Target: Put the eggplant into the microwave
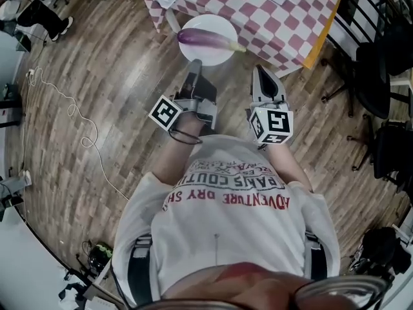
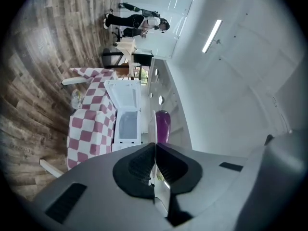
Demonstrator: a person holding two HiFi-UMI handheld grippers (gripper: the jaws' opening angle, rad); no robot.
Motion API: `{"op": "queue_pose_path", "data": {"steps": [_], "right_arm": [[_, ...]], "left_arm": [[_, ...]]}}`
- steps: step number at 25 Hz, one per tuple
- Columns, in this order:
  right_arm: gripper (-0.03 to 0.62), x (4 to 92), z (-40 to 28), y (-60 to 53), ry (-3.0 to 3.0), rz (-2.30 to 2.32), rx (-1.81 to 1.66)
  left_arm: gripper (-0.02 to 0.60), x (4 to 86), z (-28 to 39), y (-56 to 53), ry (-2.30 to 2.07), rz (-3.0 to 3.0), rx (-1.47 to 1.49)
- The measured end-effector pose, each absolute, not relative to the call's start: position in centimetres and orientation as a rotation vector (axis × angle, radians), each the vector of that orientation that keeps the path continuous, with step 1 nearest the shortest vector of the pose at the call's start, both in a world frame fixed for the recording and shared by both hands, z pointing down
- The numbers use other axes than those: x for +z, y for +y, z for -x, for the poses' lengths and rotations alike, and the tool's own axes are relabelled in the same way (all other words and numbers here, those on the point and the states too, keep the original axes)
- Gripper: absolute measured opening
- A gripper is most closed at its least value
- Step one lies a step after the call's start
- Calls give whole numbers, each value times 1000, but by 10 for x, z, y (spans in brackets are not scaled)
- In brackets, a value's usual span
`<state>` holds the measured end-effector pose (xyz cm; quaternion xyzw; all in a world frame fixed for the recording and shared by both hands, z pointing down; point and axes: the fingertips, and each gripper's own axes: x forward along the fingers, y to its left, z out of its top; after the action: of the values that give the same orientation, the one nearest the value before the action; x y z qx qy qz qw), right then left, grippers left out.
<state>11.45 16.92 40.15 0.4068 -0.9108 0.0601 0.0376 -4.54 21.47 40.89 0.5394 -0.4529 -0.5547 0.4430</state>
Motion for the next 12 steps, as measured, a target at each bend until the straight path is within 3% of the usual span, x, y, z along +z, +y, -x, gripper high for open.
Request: {"op": "queue_pose_path", "data": {"steps": [12], "right_arm": [[25, 414, 7, 82, -2727, -1326, 193]], "left_arm": [[29, 424, 174, 122, -1101, -1327, -1286]]}}
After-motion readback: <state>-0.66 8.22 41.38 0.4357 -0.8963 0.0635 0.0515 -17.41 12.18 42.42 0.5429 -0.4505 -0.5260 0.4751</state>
